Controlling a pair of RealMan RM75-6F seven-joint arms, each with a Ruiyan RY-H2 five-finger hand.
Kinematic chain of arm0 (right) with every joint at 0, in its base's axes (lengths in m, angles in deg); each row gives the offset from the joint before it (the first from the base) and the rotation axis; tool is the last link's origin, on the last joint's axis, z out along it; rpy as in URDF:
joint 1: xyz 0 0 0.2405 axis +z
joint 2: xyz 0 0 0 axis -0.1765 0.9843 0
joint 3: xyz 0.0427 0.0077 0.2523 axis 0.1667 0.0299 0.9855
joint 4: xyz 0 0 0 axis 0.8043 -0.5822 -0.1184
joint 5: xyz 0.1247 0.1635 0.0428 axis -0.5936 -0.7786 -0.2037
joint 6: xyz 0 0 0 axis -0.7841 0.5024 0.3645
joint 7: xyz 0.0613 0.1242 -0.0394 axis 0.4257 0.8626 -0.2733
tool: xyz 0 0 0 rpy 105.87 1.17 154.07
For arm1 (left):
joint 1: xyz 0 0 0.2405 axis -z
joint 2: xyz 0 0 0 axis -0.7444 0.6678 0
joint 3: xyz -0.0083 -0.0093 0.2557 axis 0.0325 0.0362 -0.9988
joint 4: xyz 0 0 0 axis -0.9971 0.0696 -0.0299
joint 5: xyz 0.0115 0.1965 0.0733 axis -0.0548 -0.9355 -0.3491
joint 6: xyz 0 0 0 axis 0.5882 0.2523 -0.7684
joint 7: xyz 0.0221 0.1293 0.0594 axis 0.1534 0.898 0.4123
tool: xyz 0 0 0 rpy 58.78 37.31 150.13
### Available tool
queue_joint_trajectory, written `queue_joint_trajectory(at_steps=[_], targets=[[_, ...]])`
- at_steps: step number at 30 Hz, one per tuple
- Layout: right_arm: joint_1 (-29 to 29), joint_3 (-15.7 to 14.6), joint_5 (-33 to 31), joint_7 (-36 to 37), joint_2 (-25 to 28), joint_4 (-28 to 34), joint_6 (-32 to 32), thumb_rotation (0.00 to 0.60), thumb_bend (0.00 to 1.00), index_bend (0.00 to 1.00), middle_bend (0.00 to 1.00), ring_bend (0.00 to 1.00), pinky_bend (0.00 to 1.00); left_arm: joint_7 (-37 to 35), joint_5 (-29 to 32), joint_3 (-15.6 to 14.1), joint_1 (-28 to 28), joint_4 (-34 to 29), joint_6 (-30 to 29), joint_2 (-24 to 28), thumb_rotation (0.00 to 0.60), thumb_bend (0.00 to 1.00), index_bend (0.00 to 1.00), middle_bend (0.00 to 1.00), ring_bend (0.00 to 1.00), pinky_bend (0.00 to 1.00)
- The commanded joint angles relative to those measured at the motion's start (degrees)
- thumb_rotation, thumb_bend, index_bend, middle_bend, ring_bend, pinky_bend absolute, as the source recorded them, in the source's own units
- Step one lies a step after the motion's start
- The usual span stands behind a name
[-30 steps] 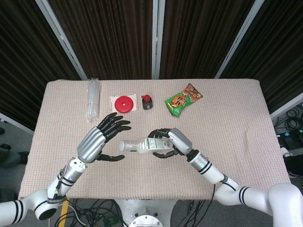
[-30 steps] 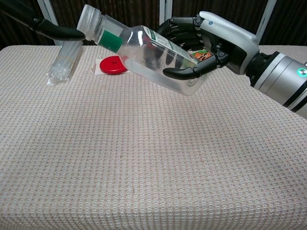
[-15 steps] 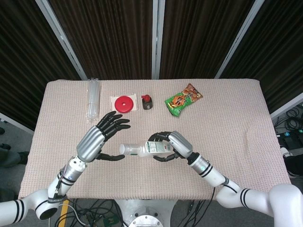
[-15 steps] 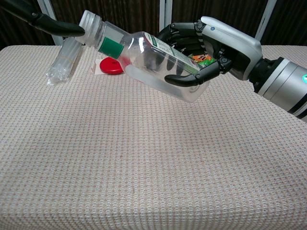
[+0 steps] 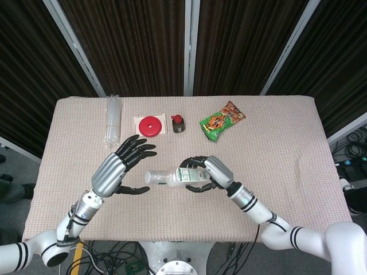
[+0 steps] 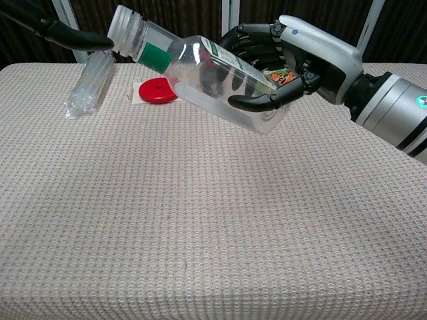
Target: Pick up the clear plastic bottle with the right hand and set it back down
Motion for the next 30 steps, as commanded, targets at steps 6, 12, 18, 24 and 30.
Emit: queue_joint_trajectory(at_steps=[6, 12, 18, 24, 30], targets=[[-0.3, -0.8, 0.7, -0.4, 0.1, 0.5, 0.5, 0.600, 0.42, 0.62, 0.54, 0.43, 0.52, -0.4, 0.0, 0.1, 0.3, 0.6, 0.0, -0.4, 0.600, 0.00, 0.21, 0.15, 0.07, 0.04], [0.3, -0.4, 0.2, -0.6, -0.3, 0.2, -0.5, 0.600, 0.42, 0.62, 0.55, 0.43, 0.52, -0.4, -0.3, 0.2, 0.4, 0.0, -0.5, -0.1, 0.600, 0.00, 0.21, 0.15, 0.07, 0.04], [0.9, 0.2, -0.3, -0.7, -0.4, -0.1, -1.3, 0.600, 0.42, 0.62, 0.55, 0.43, 0.52, -0.2, -0.8, -0.1, 0.3, -0.4, -0.7, 0.1, 0.600, 0.00, 0.21, 0.15, 0.07, 0.04], [-0.1, -0.2, 0.0, -0.6, 0.3, 0.4, 0.4, 0.600, 0.42, 0.62, 0.55, 0.43, 0.52, -0.2, -0.5, -0.7, 0.0, 0.3, -0.7, 0.0, 0.600, 0.00, 0.21, 0.15, 0.07, 0.04], [0.0, -0.8, 0.7, -0.9, 0.4, 1.0, 0.3, 0.600, 0.42, 0.62, 0.55, 0.43, 0.52, 0.1, -0.3, -0.3, 0.1, 0.5, -0.9, -0.3, 0.600, 0.00, 0.21, 0.15, 0.07, 0.04]])
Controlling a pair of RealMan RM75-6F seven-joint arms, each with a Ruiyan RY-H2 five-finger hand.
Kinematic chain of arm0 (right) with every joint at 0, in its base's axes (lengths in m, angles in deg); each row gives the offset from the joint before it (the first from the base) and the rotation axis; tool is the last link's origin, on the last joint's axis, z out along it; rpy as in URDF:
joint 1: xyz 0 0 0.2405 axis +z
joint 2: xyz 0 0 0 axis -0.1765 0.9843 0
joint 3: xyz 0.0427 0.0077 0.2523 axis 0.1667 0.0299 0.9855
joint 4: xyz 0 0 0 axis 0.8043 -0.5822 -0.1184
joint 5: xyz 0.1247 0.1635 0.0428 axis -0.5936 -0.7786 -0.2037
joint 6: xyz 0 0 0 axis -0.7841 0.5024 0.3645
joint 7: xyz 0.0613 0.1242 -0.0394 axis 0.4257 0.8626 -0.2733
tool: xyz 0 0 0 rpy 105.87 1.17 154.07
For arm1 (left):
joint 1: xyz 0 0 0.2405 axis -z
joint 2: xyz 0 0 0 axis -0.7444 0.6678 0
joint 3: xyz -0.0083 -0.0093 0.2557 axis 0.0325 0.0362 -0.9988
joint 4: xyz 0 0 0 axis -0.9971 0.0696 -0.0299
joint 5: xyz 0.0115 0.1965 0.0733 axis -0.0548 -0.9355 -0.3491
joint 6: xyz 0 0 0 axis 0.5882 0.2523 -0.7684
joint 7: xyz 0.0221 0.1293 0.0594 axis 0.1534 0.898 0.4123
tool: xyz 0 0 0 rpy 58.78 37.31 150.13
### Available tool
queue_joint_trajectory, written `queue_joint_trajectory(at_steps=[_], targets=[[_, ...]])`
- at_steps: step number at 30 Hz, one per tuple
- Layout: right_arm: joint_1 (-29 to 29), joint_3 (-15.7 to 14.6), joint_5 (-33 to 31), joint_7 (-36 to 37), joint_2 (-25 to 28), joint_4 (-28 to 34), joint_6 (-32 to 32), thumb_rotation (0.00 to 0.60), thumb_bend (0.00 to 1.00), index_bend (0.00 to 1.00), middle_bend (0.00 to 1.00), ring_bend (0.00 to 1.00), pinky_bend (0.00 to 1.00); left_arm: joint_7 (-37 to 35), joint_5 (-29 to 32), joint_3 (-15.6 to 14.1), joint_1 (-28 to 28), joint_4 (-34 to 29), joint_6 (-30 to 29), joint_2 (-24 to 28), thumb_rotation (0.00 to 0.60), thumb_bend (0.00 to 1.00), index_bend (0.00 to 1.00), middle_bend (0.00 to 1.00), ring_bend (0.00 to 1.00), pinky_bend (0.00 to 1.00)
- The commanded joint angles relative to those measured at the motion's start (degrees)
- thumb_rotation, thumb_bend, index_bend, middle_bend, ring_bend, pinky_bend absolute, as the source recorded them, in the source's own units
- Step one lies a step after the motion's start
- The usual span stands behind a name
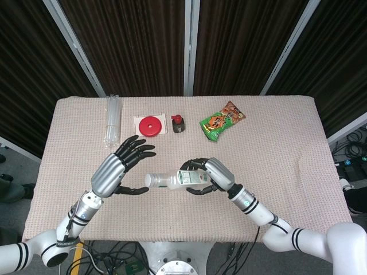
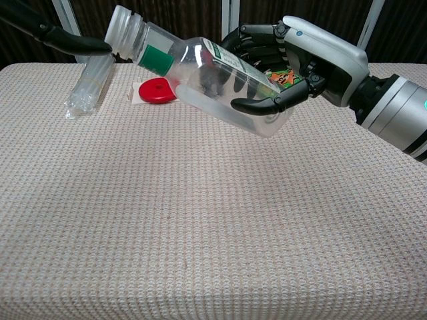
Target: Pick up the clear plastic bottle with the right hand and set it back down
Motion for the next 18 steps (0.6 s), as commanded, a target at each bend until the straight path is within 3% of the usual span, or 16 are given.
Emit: queue_joint_trajectory(at_steps=[1, 18], targets=[[0.1, -0.1, 0.0, -0.2, -0.1, 0.1, -0.4, 0.600, 0.42, 0.62, 0.55, 0.43, 0.52, 0.1, -0.2, 0.1, 0.1, -0.2, -0.1, 0.0, 0.600, 0.00, 0.21, 0.15, 0.07, 0.04], [0.5, 0.7, -1.0, 0.3, -0.3, -0.2, -0.8, 0.600, 0.42, 0.62, 0.54, 0.43, 0.52, 0.0, -2.0, -1.4, -0.7, -0.5, -1.3, 1.1, 0.600, 0.00, 0.22, 0.15, 0.07, 0.04]])
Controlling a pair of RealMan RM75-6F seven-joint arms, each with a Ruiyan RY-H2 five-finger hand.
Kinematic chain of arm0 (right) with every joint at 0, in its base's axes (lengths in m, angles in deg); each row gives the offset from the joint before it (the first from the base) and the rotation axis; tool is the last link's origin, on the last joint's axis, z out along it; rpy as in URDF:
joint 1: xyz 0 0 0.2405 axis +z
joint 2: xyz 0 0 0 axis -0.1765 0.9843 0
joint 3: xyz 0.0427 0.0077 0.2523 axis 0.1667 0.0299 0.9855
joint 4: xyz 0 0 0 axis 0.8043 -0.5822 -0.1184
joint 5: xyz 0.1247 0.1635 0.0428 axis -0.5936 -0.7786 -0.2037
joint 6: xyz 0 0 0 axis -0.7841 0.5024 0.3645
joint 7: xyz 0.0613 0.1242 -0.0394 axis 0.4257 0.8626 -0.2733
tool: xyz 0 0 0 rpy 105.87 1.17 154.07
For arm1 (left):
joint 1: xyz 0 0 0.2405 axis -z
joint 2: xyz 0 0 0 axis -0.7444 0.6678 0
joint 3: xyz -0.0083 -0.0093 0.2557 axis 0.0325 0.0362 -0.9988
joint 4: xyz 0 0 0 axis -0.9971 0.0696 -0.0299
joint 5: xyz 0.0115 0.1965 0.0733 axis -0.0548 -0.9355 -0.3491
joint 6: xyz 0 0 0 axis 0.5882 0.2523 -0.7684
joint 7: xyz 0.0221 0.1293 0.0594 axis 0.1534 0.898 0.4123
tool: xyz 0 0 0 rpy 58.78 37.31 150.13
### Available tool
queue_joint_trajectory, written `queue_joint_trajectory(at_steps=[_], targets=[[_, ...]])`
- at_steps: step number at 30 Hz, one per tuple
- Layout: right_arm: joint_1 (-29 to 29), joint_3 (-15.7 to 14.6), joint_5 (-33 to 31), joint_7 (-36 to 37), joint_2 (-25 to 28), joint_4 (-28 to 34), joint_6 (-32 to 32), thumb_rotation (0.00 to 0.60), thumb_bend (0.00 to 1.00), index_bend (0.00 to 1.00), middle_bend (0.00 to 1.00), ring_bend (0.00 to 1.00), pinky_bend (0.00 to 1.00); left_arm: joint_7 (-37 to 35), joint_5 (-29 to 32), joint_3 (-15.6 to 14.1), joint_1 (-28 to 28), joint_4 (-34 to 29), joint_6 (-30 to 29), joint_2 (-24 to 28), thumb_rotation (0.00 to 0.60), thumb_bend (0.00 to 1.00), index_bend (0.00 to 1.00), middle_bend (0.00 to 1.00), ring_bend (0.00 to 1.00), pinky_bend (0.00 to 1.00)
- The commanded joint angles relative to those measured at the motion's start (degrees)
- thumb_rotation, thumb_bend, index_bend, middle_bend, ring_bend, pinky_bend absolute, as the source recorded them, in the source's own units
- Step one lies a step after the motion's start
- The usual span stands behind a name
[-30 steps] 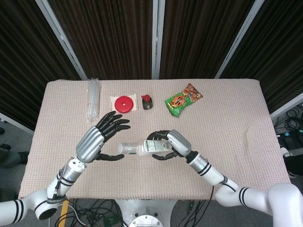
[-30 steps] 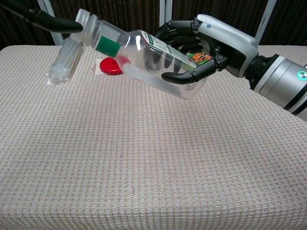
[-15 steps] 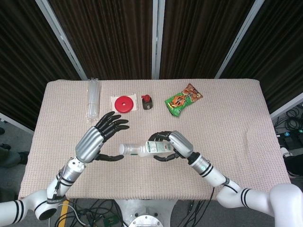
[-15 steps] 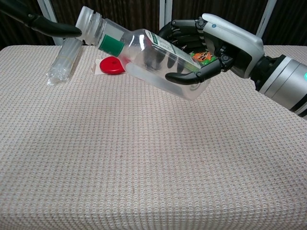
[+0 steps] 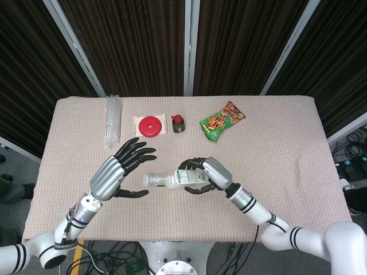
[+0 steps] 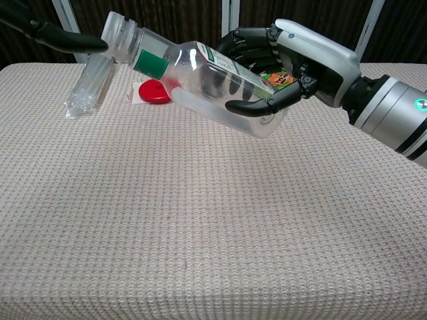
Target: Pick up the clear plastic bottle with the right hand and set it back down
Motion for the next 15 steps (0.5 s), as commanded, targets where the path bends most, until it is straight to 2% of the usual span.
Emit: queue_joint_trajectory(at_steps=[1, 6, 15], targets=[[-0.2, 0.1, 0.0, 0.6, 0.3, 0.2, 0.5, 0.600, 0.42, 0.62, 0.55, 0.43, 0.52, -0.2, 0.2, -0.5, -0.3, 0.5, 0.1, 0.2, 0.600, 0.00, 0.23, 0.15, 0.07, 0.04], [-0.9, -0.7, 0.7, 1.0, 0.6, 0.2, 1.5, 0.600, 0.42, 0.62, 0.55, 0.43, 0.52, -1.0, 1.0, -1.0, -0.4, 1.0, 1.2, 0.4, 0.600, 0.01, 0.29, 0.15, 0.07, 0.04], [-0.9, -0.6, 0.7, 1.1, 0.7, 0.4, 1.6, 0.600, 0.42, 0.62, 0.55, 0.43, 0.52, -1.3, 0.4, -1.4, -0.2, 0.7, 1.7, 0.9, 0.600, 0.16, 0.33, 0.15, 0.07, 0.04]])
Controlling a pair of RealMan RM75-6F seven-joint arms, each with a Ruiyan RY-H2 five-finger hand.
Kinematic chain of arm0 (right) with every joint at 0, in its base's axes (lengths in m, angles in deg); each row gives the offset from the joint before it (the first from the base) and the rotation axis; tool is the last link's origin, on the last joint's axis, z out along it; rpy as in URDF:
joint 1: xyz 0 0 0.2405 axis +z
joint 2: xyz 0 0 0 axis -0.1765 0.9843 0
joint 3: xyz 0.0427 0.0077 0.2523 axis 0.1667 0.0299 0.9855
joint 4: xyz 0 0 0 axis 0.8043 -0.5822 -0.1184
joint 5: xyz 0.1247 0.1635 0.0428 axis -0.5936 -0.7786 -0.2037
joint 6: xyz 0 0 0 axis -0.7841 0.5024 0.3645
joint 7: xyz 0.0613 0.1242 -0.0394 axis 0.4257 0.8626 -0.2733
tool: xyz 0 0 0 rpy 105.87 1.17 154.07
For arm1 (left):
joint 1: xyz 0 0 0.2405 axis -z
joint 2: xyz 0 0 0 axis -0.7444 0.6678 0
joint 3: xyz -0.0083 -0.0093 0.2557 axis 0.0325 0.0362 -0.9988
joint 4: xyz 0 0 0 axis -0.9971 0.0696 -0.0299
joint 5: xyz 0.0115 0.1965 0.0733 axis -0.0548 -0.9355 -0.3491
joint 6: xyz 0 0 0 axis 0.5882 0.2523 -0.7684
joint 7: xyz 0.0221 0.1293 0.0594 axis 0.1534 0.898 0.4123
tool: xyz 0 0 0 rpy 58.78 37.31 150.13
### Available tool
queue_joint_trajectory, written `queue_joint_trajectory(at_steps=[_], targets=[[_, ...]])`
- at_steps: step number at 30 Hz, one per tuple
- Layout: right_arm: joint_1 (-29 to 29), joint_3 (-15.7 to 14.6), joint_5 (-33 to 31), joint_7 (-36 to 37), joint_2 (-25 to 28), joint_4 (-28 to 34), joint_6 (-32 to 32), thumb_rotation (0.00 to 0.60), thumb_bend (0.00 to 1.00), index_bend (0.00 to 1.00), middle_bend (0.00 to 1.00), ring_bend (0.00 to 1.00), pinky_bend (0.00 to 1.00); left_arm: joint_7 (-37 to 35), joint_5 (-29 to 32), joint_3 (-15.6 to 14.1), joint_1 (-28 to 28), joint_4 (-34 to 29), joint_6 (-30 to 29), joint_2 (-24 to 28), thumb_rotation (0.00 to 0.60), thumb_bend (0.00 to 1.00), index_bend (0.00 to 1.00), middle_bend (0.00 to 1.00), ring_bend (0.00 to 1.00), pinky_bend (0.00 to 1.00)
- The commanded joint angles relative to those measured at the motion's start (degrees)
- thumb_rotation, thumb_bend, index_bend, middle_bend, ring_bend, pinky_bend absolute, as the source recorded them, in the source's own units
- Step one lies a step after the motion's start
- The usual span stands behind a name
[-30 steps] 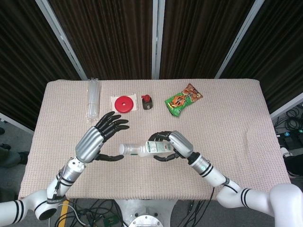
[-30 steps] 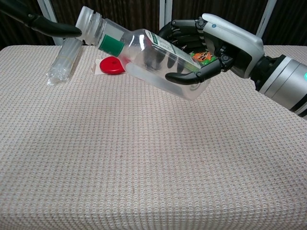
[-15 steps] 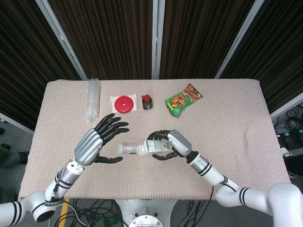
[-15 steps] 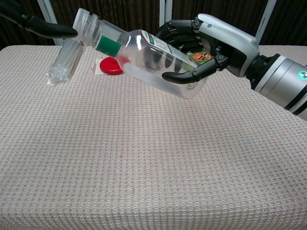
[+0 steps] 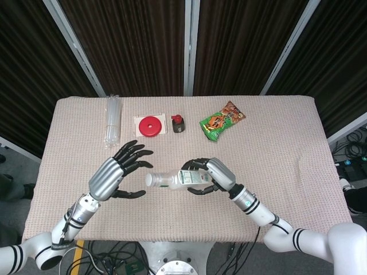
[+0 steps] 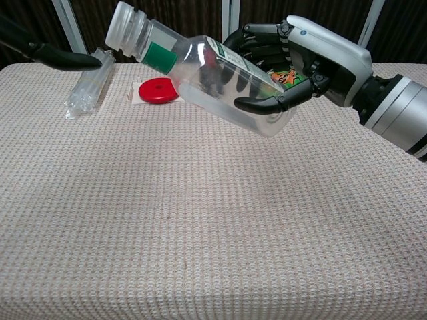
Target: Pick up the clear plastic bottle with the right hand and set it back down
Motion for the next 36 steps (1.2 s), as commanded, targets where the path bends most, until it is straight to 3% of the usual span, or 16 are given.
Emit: queue_joint_trajectory(at_steps=[1, 14, 36], targets=[[0.0, 0.0, 0.0, 0.0, 0.0, 0.0, 0.0, 0.600, 0.42, 0.62, 0.55, 0.43, 0.52, 0.0, -0.1, -0.1, 0.1, -0.1, 0.3, 0.0, 0.600, 0.18, 0.33, 0.15, 0.07, 0.04], [0.1, 0.1, -0.1, 0.0, -0.1, 0.1, -0.2, 0.600, 0.42, 0.62, 0.55, 0.43, 0.53, 0.3, -0.2, -0.1, 0.4, -0.3, 0.8, 0.1, 0.600, 0.30, 0.35, 0.15, 0.07, 0.04], [0.1, 0.3, 0.0, 0.7, -0.6, 0.0, 0.3, 0.600, 0.42, 0.63, 0.55, 0.43, 0.53, -0.3, -0.3, 0.4, 0.8, 0.6, 0.1, -1.8, 0.600, 0.29, 0.39, 0.15, 0.07, 0.04]])
